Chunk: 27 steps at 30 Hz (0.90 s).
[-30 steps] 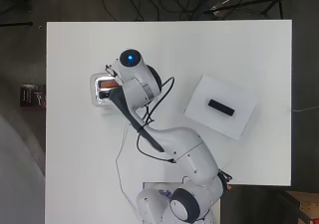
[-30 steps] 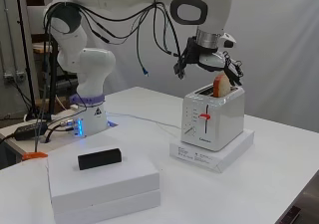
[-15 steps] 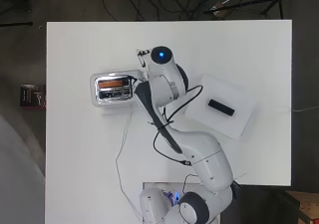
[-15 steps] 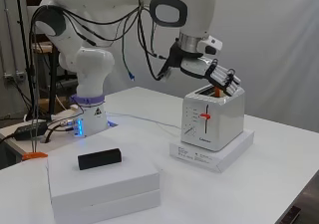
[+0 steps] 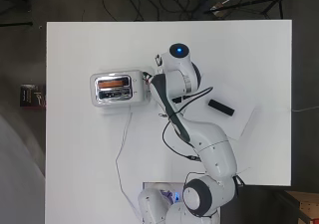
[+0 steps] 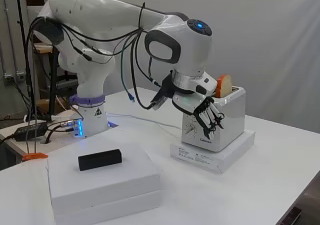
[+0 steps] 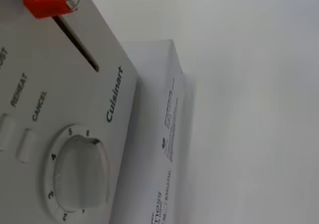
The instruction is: Teleoperate dual arm-hand system to toast a bread
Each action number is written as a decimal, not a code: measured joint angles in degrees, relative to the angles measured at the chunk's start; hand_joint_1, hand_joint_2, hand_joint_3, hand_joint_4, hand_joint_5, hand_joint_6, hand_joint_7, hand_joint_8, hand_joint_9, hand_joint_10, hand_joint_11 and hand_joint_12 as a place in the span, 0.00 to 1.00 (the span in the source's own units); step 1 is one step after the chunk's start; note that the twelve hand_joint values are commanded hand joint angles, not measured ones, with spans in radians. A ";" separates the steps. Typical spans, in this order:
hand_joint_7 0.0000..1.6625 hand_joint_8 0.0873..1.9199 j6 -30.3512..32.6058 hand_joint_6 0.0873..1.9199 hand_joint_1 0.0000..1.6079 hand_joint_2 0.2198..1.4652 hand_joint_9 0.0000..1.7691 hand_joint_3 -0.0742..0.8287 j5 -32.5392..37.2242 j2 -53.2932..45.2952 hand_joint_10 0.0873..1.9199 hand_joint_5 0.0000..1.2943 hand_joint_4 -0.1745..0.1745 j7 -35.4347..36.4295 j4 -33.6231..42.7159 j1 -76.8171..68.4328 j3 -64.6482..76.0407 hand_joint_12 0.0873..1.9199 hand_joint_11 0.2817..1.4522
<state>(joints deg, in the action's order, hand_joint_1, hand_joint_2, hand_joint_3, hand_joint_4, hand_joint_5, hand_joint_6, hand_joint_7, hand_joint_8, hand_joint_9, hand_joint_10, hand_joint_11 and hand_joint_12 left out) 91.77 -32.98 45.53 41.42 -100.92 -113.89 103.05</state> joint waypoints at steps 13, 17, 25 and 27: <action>0.53 0.64 2.65 0.00 0.00 0.74 0.57 0.08 1.29 3.36 0.74 0.32 0.16 -0.34 -1.53 -2.00 5.66 0.68 0.23; 0.57 0.37 3.91 0.00 0.01 0.75 0.57 0.08 1.38 4.38 0.51 0.27 0.11 1.88 -3.53 -1.68 6.81 0.39 0.27; 0.69 0.03 6.45 0.00 0.07 0.74 0.63 0.08 0.75 5.99 0.29 0.27 0.10 5.86 -7.34 -0.52 9.76 0.01 0.42; 0.60 0.00 5.88 0.00 0.02 0.75 0.60 0.08 0.79 6.04 0.11 0.28 0.13 5.08 -6.90 -0.70 9.87 0.00 0.33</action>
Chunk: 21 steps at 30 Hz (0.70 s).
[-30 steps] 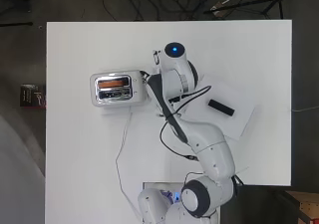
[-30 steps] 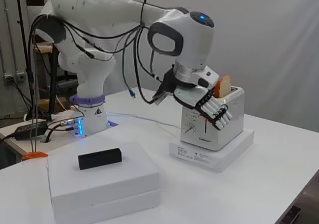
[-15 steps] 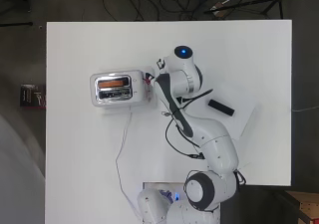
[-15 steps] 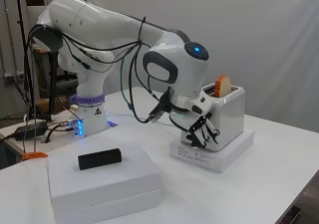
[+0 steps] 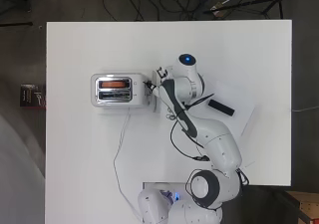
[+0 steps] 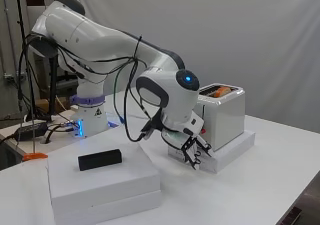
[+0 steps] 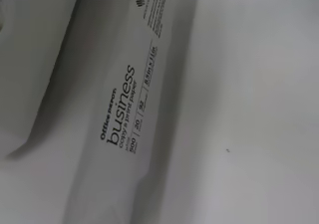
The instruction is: Teleoperate dual arm-hand system to toast a bread
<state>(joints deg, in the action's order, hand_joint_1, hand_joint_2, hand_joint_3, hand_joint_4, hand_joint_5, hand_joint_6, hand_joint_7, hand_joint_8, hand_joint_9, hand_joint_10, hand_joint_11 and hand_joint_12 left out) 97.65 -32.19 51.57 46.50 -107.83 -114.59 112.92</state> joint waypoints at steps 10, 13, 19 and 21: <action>0.27 0.00 -4.55 0.00 0.00 0.72 0.30 0.07 -5.32 -5.22 0.00 0.24 0.36 -5.37 5.89 5.03 -19.73 0.00 0.11; 0.24 0.00 -7.07 0.00 0.00 0.72 0.27 0.07 -4.74 -10.97 0.00 0.22 0.37 -6.74 5.62 8.84 -29.01 0.00 0.09; 0.22 0.00 -9.72 0.00 0.00 0.76 0.25 0.09 -7.61 -12.09 0.00 0.17 0.25 -7.63 2.89 19.57 -42.49 0.00 0.06; 0.23 0.00 -10.91 0.00 0.00 0.74 0.25 0.08 -7.98 -11.27 0.00 0.18 0.24 -7.86 2.21 22.84 -48.28 0.00 0.05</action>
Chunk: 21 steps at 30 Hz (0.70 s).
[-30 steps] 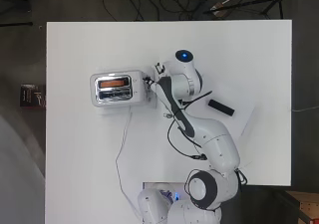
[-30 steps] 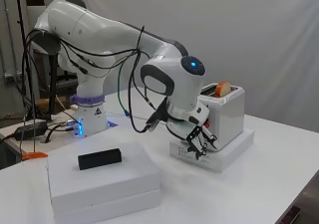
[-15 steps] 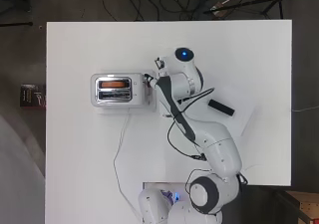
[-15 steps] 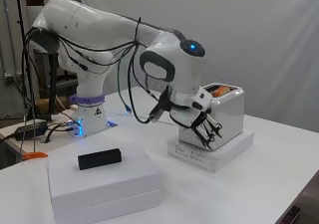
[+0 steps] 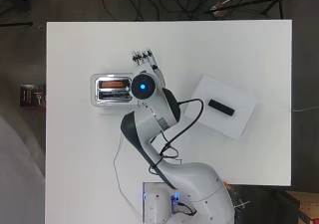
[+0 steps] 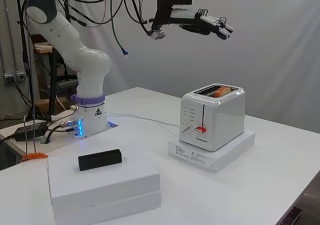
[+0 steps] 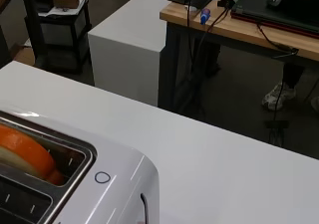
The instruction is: Teleoperate dual arm-hand system to toast a bread
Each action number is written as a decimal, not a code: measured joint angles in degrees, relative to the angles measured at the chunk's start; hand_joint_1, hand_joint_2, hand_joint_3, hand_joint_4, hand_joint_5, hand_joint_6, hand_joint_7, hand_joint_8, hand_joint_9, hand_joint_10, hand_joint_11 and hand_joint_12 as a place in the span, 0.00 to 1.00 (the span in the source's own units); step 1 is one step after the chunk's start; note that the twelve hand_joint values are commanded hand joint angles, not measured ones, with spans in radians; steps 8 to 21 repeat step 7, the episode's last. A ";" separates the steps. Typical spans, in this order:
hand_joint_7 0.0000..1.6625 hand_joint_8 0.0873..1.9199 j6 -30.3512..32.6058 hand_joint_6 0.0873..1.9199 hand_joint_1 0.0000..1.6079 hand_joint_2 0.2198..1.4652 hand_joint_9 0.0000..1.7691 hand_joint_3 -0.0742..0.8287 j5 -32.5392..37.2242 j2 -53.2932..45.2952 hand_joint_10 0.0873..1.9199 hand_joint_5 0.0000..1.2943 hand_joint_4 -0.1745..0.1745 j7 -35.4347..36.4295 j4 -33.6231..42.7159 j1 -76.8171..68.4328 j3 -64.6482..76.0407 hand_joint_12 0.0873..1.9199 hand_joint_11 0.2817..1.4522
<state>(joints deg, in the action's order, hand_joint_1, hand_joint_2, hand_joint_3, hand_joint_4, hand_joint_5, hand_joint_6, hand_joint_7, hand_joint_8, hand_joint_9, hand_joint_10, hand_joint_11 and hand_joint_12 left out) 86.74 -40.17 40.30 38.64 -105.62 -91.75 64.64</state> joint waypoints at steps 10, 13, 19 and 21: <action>0.26 0.00 -1.11 0.00 0.00 0.69 0.27 0.07 0.82 1.94 0.00 0.27 0.30 -3.00 -2.81 7.45 -5.26 0.00 0.04; 0.26 0.00 -1.11 0.00 0.00 0.69 0.27 0.07 0.82 1.94 0.00 0.27 0.30 -3.00 -2.81 7.45 -5.26 0.00 0.04; 0.26 0.00 -1.11 0.00 0.00 0.69 0.27 0.07 0.82 1.94 0.00 0.27 0.30 -3.00 -2.81 7.45 -5.26 0.00 0.04; 0.26 0.00 -1.11 0.00 0.00 0.69 0.27 0.07 0.82 1.94 0.00 0.27 0.30 -3.00 -2.81 7.45 -5.26 0.00 0.04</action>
